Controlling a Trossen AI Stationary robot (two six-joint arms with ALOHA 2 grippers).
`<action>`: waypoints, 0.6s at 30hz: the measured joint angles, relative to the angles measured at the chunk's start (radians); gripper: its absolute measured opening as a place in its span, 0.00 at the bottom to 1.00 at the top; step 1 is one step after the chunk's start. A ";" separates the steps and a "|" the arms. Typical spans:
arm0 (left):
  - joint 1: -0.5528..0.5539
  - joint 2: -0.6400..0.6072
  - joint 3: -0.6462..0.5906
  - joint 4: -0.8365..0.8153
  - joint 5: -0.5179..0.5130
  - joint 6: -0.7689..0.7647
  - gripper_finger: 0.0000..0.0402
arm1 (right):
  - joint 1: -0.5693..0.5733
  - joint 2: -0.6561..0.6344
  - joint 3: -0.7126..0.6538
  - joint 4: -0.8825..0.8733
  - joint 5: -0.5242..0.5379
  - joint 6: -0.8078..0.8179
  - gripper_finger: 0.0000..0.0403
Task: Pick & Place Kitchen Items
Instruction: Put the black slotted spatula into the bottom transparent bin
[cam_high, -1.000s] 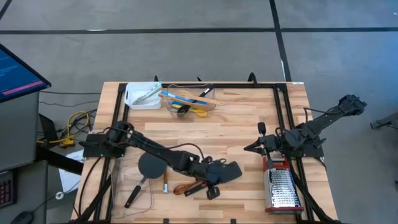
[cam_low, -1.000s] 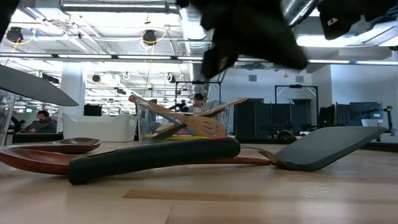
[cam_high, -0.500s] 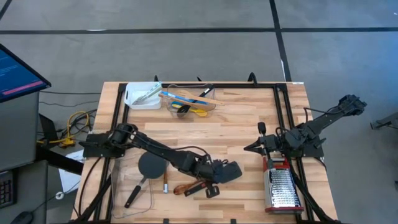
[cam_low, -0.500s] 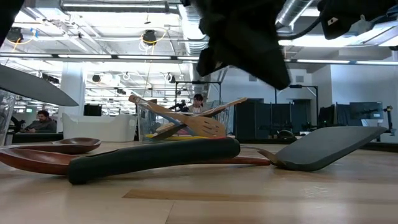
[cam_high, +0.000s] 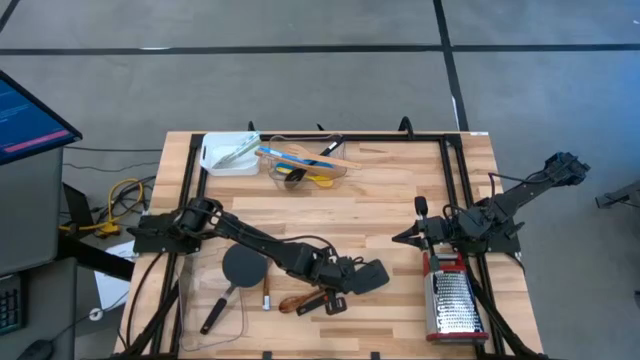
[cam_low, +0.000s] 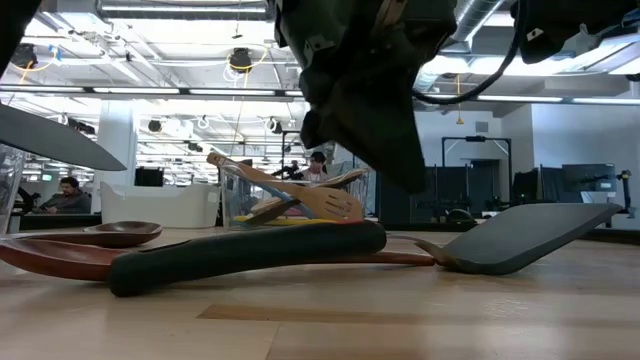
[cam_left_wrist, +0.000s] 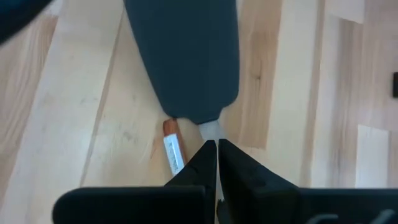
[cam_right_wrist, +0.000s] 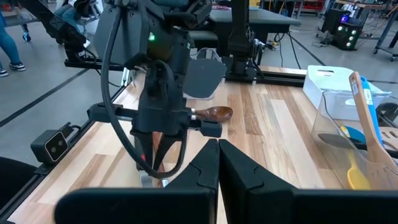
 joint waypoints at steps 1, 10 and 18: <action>0.000 0.000 0.001 0.003 0.000 0.015 0.01 | 0.000 0.000 0.000 0.000 0.000 0.000 0.00; -0.003 0.000 -0.019 0.005 0.014 0.015 0.16 | 0.000 0.000 0.000 -0.001 0.000 0.000 0.00; -0.011 0.000 -0.069 0.102 0.079 -0.037 0.35 | 0.000 0.000 0.000 -0.001 0.000 0.000 0.00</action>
